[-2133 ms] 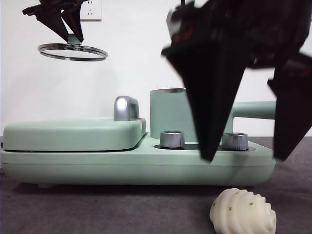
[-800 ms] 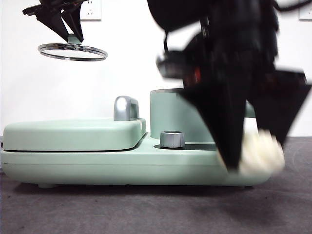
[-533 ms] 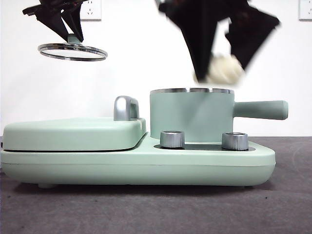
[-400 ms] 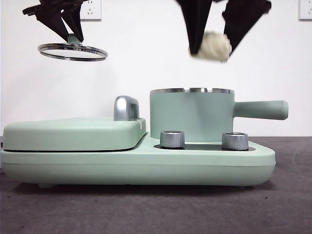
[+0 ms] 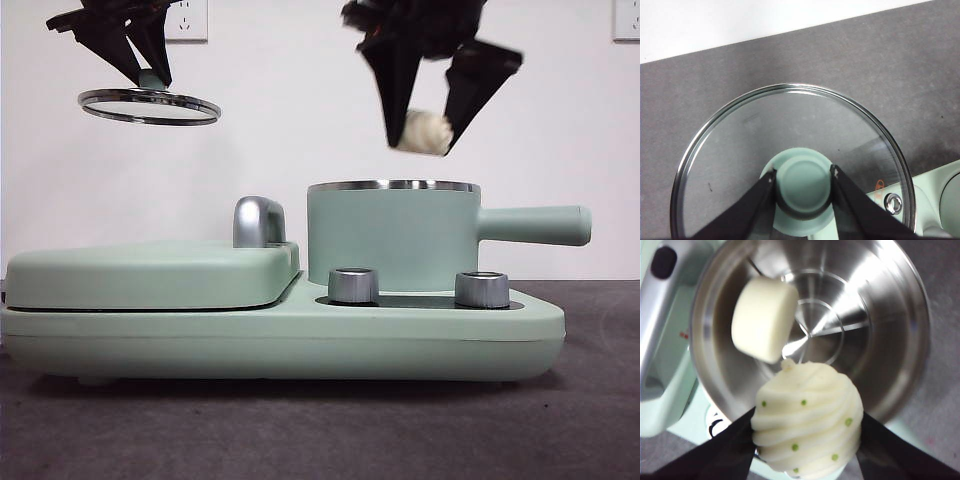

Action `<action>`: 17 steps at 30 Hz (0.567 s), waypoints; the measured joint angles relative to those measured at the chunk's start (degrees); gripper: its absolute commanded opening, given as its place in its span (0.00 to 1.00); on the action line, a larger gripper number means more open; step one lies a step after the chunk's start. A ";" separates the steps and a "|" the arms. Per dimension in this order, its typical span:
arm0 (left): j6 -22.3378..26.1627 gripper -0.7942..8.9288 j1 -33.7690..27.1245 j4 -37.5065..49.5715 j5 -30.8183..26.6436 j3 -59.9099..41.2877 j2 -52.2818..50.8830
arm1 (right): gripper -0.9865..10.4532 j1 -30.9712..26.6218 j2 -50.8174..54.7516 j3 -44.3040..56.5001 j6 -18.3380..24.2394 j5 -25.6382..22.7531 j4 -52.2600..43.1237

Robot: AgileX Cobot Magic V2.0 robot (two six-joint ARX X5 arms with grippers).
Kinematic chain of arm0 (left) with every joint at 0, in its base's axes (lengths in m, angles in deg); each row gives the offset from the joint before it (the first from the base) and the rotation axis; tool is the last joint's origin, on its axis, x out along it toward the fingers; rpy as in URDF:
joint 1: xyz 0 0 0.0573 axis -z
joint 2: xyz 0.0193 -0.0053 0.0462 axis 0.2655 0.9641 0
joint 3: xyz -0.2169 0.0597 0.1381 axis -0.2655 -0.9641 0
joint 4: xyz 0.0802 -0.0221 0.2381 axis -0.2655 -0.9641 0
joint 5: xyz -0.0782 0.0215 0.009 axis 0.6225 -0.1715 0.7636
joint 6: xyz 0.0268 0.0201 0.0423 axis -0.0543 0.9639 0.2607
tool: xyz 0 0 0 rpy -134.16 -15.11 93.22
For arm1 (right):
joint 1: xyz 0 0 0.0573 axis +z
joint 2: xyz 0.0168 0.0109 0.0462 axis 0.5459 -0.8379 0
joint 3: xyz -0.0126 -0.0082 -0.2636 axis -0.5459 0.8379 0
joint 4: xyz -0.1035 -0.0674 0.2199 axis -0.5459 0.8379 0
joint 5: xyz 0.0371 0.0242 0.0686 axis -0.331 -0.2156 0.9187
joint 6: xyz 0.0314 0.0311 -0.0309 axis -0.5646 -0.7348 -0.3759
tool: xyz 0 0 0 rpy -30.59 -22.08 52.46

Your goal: Put the buns in a small steamer

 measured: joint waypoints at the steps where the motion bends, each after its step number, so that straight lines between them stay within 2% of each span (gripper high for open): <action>1: 0.00 0.14 0.00 0.00 0.00 0.00 0.00 | 0.33 0.00 -0.87 -0.61 0.31 0.02 0.00; 4: 0.00 0.14 0.00 0.00 0.00 0.00 0.00 | 0.33 0.00 -3.41 -1.42 1.07 -0.02 -0.02; 9: 0.00 0.14 0.00 0.00 0.00 0.00 0.00 | 0.33 -0.04 -7.63 -1.42 1.51 -3.06 -0.02; 17: 0.00 0.14 0.00 0.00 0.00 0.00 0.00 | 0.33 -0.07 -10.08 -1.42 1.75 -3.19 -0.02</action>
